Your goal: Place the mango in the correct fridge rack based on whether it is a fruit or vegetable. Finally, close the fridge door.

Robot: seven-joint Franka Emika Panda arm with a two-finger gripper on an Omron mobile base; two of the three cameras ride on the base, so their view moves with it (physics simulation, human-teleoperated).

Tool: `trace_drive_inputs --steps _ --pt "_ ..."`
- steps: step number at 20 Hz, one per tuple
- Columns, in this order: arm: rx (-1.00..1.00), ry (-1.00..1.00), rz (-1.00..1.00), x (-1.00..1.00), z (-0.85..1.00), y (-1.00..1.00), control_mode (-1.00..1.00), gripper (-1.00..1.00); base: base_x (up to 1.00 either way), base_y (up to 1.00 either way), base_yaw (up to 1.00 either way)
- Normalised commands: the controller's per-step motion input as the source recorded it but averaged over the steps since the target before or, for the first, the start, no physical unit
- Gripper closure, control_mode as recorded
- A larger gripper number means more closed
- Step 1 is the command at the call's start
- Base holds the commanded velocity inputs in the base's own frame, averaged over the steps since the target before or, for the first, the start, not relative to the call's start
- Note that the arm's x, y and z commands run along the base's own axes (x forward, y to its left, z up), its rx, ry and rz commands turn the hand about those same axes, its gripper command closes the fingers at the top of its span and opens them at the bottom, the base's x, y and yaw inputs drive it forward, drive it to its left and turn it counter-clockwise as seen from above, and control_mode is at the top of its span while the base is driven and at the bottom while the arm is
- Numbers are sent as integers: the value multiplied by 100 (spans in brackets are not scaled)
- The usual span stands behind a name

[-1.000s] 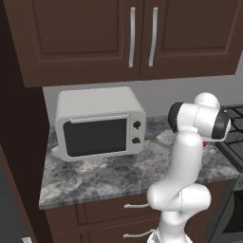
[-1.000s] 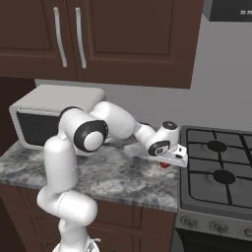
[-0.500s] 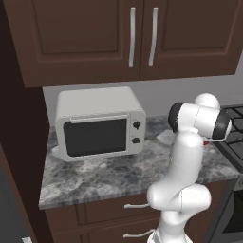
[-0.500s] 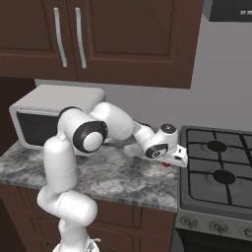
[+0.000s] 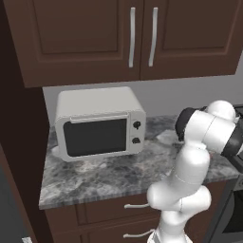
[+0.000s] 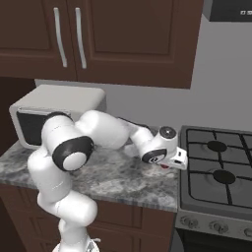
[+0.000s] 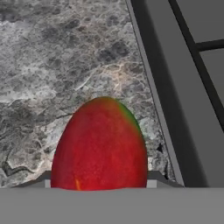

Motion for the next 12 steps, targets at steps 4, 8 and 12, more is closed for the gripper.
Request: trace_drive_inputs --steps 4,8,12 --pt "-11 -14 11 -98 100 42 -100 100 0 0 0" --pt "-16 -24 18 -79 100 75 -100 100 0 0 0" --pt "-17 -27 26 -65 100 90 -100 100 0 0 0"
